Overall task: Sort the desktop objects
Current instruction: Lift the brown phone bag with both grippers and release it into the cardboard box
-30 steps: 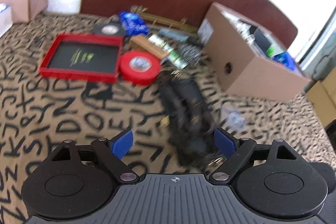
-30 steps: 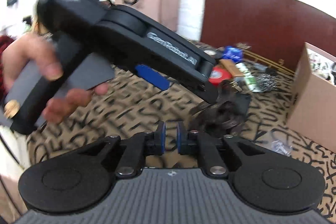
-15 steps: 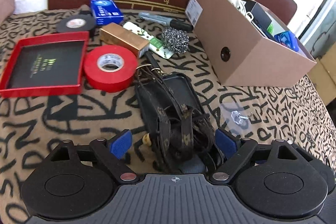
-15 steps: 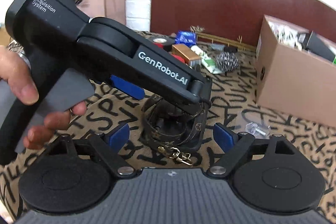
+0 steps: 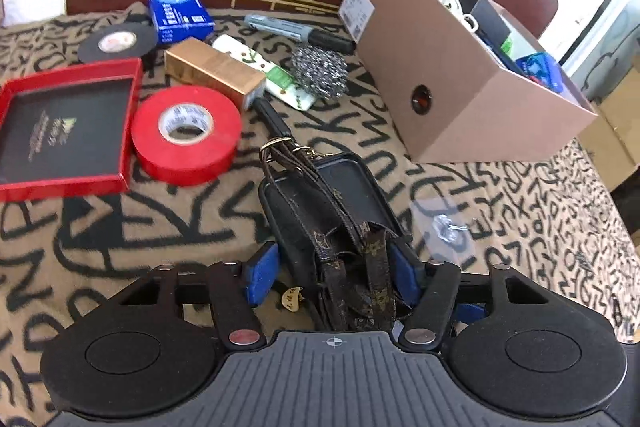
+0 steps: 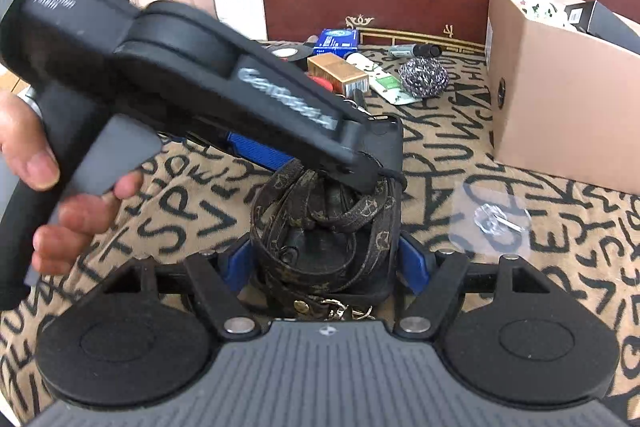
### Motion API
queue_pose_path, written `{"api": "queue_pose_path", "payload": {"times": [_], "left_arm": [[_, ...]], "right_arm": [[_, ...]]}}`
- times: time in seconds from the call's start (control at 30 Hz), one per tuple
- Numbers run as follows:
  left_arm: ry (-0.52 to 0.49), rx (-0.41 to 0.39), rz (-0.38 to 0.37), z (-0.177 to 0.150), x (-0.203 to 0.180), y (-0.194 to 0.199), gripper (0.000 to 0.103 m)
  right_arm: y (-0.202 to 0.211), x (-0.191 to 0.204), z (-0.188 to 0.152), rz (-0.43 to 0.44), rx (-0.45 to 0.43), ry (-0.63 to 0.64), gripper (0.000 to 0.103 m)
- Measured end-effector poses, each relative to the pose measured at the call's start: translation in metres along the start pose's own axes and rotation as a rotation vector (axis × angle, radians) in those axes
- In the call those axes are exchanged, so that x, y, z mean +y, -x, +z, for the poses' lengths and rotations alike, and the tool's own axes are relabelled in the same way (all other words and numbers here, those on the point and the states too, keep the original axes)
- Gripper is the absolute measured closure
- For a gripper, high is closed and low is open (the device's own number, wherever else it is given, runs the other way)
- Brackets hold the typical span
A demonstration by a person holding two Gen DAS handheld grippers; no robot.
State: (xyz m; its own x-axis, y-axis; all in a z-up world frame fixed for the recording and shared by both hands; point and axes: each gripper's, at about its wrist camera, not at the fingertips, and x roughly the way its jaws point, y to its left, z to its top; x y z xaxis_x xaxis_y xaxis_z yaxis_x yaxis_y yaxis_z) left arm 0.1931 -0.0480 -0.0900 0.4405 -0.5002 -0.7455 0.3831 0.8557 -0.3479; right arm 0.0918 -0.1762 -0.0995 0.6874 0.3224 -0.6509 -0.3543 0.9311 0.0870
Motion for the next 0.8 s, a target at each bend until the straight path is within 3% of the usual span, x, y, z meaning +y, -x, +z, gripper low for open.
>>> {"api": "queue_pose_path", "payload": {"times": [0.03, 0.13, 0.2, 0.3, 0.47, 0.53, 0.8], "left_arm": [[-0.001, -0.004, -0.002, 0.000, -0.001, -0.001, 0.026], [-0.014, -0.014, 0.011, 0.003, -0.008, -0.008, 0.015], [-0.032, -0.006, 0.025, 0.006, -0.013, -0.012, 0.014], [-0.051, 0.001, 0.044, 0.008, -0.016, -0.014, 0.025], [-0.050, -0.014, 0.050, 0.001, -0.019, -0.009, 0.034], [-0.051, -0.015, 0.063, -0.005, -0.023, -0.006, 0.045], [0.002, -0.018, 0.043, -0.024, -0.031, 0.010, 0.048]], "right_arm": [[0.002, 0.000, -0.001, 0.000, 0.004, 0.004, 0.025], [0.004, 0.003, -0.001, -0.019, 0.010, 0.023, 0.024], [0.002, 0.005, 0.002, -0.047, 0.012, 0.017, 0.022], [-0.002, 0.005, 0.004, -0.053, 0.018, 0.011, 0.022], [0.002, 0.003, 0.001, -0.042, 0.015, -0.016, 0.024], [0.006, 0.003, 0.000, -0.042, 0.018, -0.028, 0.024], [0.030, 0.001, -0.008, -0.015, 0.023, -0.057, 0.025]]}}
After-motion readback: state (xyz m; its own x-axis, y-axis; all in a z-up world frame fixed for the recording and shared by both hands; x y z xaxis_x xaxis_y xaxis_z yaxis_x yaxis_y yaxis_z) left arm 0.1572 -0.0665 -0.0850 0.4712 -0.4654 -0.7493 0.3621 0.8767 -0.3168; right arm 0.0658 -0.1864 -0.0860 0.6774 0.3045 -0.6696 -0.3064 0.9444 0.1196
